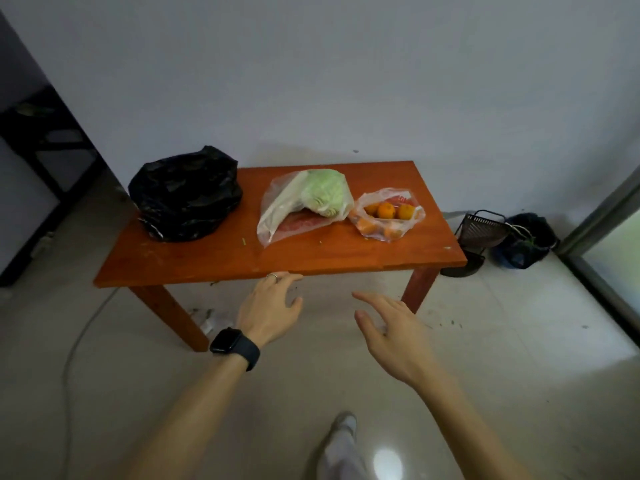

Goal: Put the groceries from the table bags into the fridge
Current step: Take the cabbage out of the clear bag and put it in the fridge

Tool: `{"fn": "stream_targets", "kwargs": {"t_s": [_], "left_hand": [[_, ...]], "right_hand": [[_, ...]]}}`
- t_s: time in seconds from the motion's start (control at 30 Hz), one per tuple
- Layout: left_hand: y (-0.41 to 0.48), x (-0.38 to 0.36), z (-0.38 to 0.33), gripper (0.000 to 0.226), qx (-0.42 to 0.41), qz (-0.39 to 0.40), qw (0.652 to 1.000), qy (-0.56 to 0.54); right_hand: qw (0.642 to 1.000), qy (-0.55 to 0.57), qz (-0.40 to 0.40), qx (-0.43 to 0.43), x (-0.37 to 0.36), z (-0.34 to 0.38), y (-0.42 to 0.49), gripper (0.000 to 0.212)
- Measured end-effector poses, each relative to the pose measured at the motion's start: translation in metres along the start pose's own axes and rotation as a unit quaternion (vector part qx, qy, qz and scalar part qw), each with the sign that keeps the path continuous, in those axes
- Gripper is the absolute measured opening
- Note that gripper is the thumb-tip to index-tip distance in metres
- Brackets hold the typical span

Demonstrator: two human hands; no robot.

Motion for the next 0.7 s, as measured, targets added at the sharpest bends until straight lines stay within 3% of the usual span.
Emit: {"fn": "stream_targets", "kwargs": {"t_s": [0.4,0.6,0.7], "left_hand": [[0.203,0.019,0.022,0.044,-0.031,0.019,0.997,0.069],[0.284,-0.007,0.015,0.051,-0.140,0.080,0.977,0.138],[0.320,-0.034,0.020,0.060,-0.210,0.145,0.944,0.207]], "right_hand": [[0.996,0.081,0.035,-0.004,-0.052,-0.007,0.193,0.041],[0.984,0.169,0.021,-0.052,-0.066,-0.015,0.278,0.032],[0.977,0.194,0.005,-0.087,-0.080,-0.029,0.320,0.033]]}}
Point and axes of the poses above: each hand's wrist, its own y-axis towards the middle knuckle, its own x-axis out of the back of the hand, z = x × y, the point moved 7 cm from there along y, towards the middle knuckle, and after that the axes turned 14 degrees about -y, right-handed, at the moved point
